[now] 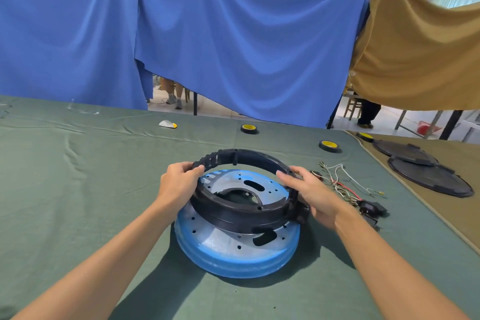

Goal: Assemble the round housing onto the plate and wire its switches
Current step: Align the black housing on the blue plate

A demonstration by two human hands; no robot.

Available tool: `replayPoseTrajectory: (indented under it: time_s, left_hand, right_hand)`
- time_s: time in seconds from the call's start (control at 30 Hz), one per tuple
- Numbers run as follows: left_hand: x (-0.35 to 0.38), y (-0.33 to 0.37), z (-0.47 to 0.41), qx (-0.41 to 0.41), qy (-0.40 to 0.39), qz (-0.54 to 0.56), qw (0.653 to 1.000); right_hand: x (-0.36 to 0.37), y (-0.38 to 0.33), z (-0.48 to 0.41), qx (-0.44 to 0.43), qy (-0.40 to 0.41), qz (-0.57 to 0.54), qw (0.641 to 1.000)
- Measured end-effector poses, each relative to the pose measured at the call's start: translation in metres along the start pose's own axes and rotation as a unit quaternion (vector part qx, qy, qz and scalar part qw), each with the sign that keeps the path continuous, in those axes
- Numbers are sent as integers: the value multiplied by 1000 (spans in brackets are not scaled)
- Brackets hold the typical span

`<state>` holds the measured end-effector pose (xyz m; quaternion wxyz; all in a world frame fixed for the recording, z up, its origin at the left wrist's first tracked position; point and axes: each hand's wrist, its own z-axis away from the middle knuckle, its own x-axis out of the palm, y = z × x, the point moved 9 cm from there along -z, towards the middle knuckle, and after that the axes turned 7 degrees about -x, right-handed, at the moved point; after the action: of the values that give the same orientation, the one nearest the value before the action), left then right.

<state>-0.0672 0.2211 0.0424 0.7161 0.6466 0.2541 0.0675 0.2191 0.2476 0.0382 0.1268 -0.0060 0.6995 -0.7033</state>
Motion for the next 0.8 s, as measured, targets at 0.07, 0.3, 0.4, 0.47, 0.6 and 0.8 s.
replayPoseTrajectory:
  time_s: [0.07, 0.3, 0.4, 0.47, 0.6, 0.8]
  left_hand:
    - [1, 0, 1, 5, -6, 3, 1000]
    - [-6, 8, 7, 51, -21, 6, 998]
    - [-8, 14, 11, 46, -40, 45, 997]
    - [-9, 15, 14, 38, -53, 61, 996]
    - [-9, 6, 19, 32, -63, 54, 996]
    - [-13, -4, 16, 26, -46, 26, 998]
  right_hand:
    - [-1, 1, -6, -9, 48, 3, 999]
    - [0, -16, 1, -34, 75, -11, 996]
    - [-1, -20, 11, -37, 84, -15, 996]
    - [1, -16, 19, -30, 80, -33, 996]
    - [6, -7, 31, -21, 78, -61, 995]
    - [14, -3, 37, -17, 72, -11, 997]
